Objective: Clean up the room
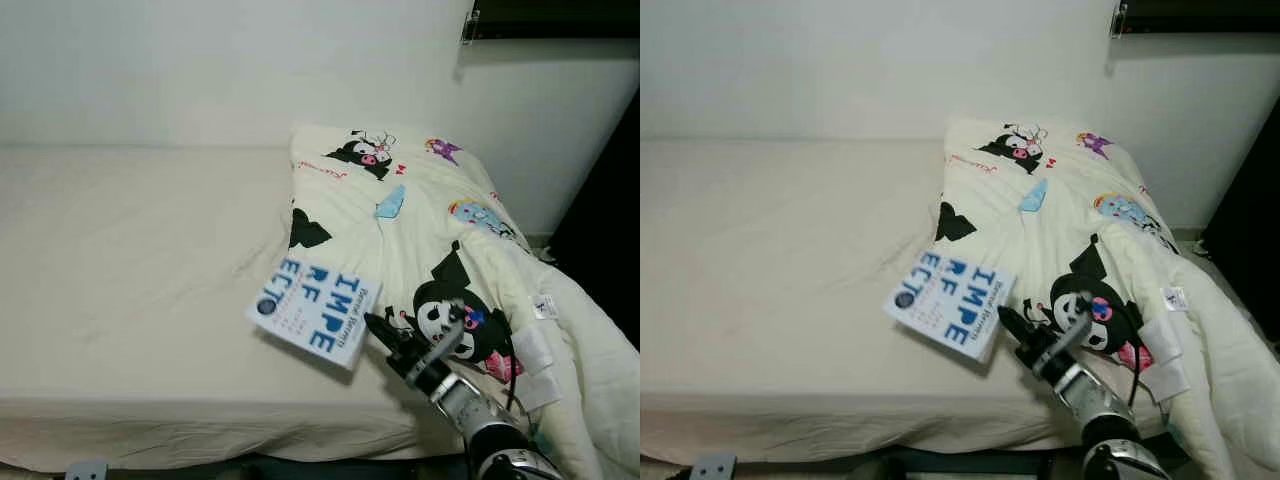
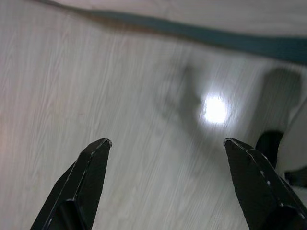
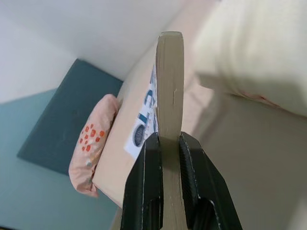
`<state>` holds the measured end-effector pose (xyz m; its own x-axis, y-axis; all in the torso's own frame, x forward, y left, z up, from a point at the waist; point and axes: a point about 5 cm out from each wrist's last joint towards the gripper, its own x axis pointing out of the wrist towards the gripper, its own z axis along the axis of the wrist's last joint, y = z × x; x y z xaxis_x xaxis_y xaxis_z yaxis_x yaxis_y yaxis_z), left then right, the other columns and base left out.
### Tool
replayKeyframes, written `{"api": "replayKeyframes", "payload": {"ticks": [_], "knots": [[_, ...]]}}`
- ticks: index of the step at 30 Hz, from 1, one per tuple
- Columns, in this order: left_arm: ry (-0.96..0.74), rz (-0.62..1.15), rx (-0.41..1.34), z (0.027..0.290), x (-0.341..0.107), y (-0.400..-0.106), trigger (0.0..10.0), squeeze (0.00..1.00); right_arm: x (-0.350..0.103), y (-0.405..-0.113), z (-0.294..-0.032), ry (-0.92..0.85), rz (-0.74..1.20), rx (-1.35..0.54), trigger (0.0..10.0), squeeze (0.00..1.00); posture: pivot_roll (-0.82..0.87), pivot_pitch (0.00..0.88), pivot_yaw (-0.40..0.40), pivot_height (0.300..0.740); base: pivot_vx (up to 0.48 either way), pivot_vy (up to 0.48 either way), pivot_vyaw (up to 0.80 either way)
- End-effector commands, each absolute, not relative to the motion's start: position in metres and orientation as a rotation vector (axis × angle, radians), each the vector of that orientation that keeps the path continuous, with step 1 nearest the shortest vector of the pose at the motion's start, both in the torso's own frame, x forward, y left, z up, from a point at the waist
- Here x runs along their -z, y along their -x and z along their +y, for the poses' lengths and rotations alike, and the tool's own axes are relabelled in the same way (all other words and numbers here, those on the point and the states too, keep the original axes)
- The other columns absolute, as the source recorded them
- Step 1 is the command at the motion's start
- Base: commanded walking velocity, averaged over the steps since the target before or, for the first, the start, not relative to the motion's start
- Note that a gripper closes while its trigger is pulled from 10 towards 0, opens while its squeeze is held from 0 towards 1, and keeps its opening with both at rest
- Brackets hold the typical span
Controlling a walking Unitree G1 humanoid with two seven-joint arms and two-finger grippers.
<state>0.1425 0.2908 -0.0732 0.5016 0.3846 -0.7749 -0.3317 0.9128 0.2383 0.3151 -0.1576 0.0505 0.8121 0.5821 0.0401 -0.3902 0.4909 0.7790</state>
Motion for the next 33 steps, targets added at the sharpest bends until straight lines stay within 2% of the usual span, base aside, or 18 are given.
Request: {"api": "replayKeyframes", "payload": {"ticks": [1, 5, 11, 18, 21, 28, 33], "knots": [[-0.069, 0.944, -0.486, 0.301, 0.069, -0.142, 10.0, 0.00, -0.060, -0.319, -0.148, -0.826, 0.202, -0.653, 0.0, 0.00, 0.14, 0.000, -0.003, 0.550, 0.000, 0.000, 0.00], [-0.067, 0.932, -0.504, 0.303, 0.067, -0.146, 10.0, 0.00, -0.066, -0.320, -0.143, -0.823, 0.176, -0.689, 0.0, 0.00, 0.14, 0.000, -0.003, 0.550, 0.000, 0.000, 0.00], [-0.034, 0.863, -0.563, 0.305, 0.058, -0.164, 10.0, 0.00, -0.097, -0.323, -0.138, -0.906, 0.001, -0.797, 0.0, 0.00, 0.12, 0.000, -0.010, 0.569, 0.000, 0.000, 0.00], [-0.029, 0.826, -0.653, 0.317, 0.048, -0.172, 10.0, 0.00, -0.101, -0.324, -0.137, -0.893, -0.010, -0.804, 0.0, 0.00, 0.13, 0.000, -0.017, 0.588, 0.000, 0.000, 0.00], [-0.045, 0.872, -0.648, 0.315, 0.052, -0.168, 10.0, 0.00, -0.100, -0.322, -0.136, -0.887, 0.000, -0.802, 0.0, 0.00, 0.13, 0.000, -0.019, 0.602, 0.000, 0.000, 0.00], [-0.077, 0.948, -0.616, 0.307, 0.063, -0.154, 10.0, 0.00, -0.104, -0.320, -0.135, -0.900, -0.011, -0.802, 0.0, 0.00, 0.13, 0.000, -0.013, 0.635, -0.477, 0.000, 0.00], [-0.103, 0.975, -0.593, 0.303, 0.067, -0.149, 10.0, 0.00, -0.105, -0.319, -0.134, -0.906, -0.019, -0.802, 0.0, 0.00, 0.13, 0.000, -0.009, 0.654, 0.000, 0.000, 0.00]]}}
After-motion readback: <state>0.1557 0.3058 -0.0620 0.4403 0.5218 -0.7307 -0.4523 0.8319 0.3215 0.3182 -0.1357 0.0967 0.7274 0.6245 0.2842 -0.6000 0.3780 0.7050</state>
